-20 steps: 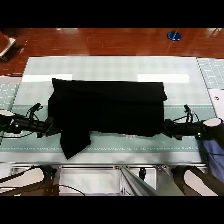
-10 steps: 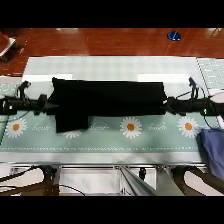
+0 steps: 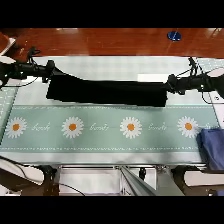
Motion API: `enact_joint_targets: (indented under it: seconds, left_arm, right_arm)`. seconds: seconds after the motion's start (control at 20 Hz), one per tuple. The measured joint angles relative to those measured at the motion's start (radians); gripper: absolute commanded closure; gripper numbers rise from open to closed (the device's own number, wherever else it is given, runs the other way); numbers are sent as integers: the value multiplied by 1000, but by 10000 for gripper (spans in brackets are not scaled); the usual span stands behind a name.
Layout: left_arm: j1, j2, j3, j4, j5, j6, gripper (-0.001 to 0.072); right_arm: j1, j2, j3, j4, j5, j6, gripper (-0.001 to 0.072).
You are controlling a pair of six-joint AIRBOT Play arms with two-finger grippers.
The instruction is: Fold the shirts.
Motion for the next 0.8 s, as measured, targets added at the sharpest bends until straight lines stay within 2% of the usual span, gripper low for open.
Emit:
enact_joint_targets:
  seconds: [0.1, 0.15, 0.2, 0.25, 0.4, 0.6, 0.7, 0.8]
  left_arm:
    - [-6, -78, 78, 3, -16, -26, 685]
    - [-8, -110, 105, 2, -17, -33, 623]
    - [-9, -135, 122, 5, -17, -37, 347]
    - [-10, -154, 137, 4, -21, -42, 200]
    - [5, -186, 177, 13, -78, -41, 201]
    - [89, -143, 214, 153, -201, -50, 201]
    - [134, -77, 172, 229, -210, -57, 201]
    - [160, 24, 66, 251, -133, -56, 201]
  right_arm:
    - [0, -61, 59, 3, -3, 1, 691]
    - [0, -89, 81, 2, -4, 4, 572]
    - [0, -113, 100, 5, -12, 4, 304]
    - [0, -133, 113, 6, -24, 4, 303]
    - [-18, -152, 132, 14, -34, 4, 303]
    - [-111, -113, 135, -15, 20, 21, 304]
    - [-151, -93, 105, -50, 48, 46, 304]
    - [-164, -82, 56, -64, 46, 71, 303]
